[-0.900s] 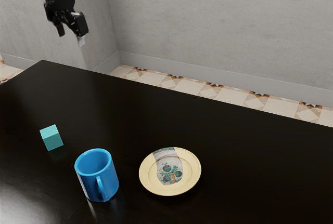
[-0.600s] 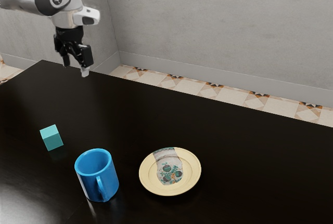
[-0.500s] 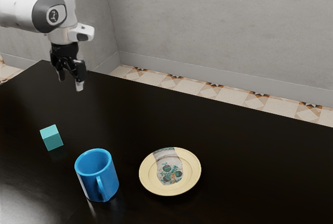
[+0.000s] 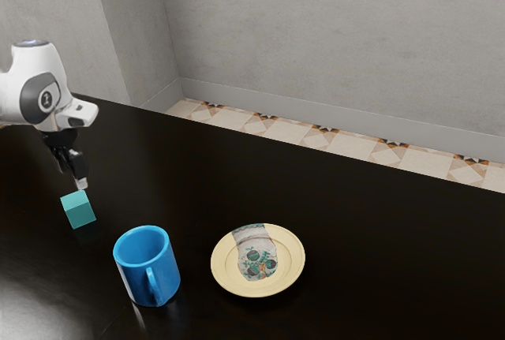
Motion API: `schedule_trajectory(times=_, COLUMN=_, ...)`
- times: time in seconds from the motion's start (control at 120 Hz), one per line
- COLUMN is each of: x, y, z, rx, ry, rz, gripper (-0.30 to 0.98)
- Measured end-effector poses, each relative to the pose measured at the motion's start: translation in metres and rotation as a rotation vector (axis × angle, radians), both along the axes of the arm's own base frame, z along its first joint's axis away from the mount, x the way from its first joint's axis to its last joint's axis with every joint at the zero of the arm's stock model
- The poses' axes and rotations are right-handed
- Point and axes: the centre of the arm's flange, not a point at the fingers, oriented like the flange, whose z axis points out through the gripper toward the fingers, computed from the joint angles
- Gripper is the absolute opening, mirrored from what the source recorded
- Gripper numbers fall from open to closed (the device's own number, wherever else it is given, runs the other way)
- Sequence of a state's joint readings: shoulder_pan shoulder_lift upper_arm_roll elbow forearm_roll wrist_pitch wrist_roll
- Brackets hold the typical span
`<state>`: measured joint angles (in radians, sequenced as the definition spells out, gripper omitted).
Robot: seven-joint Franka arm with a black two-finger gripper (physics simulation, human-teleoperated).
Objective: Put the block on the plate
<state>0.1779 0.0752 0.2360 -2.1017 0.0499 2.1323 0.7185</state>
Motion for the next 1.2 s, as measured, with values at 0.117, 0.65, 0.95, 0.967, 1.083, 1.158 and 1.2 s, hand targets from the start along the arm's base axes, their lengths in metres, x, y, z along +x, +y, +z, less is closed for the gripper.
schedule_trajectory(times=0.117, x=-0.001, y=-0.007, z=-0.025, rx=-0.007, ry=0.016, rz=-0.082, gripper=0.69)
schedule_trajectory(times=0.65, x=0.001, y=0.030, z=-0.083, rx=-0.014, ry=0.014, rz=-0.232, gripper=0.69)
schedule_trajectory(times=0.95, x=0.003, y=0.046, z=-0.096, rx=-0.023, ry=0.007, rz=-0.254, gripper=0.70)
schedule_trajectory(times=0.967, x=0.003, y=0.046, z=-0.099, rx=-0.026, ry=0.010, rz=-0.254, gripper=0.69)
schedule_trajectory(times=1.083, x=0.001, y=0.049, z=-0.111, rx=-0.037, ry=0.019, rz=-0.258, gripper=0.69)
schedule_trajectory(times=1.158, x=0.002, y=0.049, z=-0.115, rx=-0.039, ry=0.019, rz=-0.264, gripper=0.69)
schedule_trajectory(times=1.2, x=0.003, y=0.048, z=-0.117, rx=-0.041, ry=0.019, rz=-0.269, gripper=0.69)
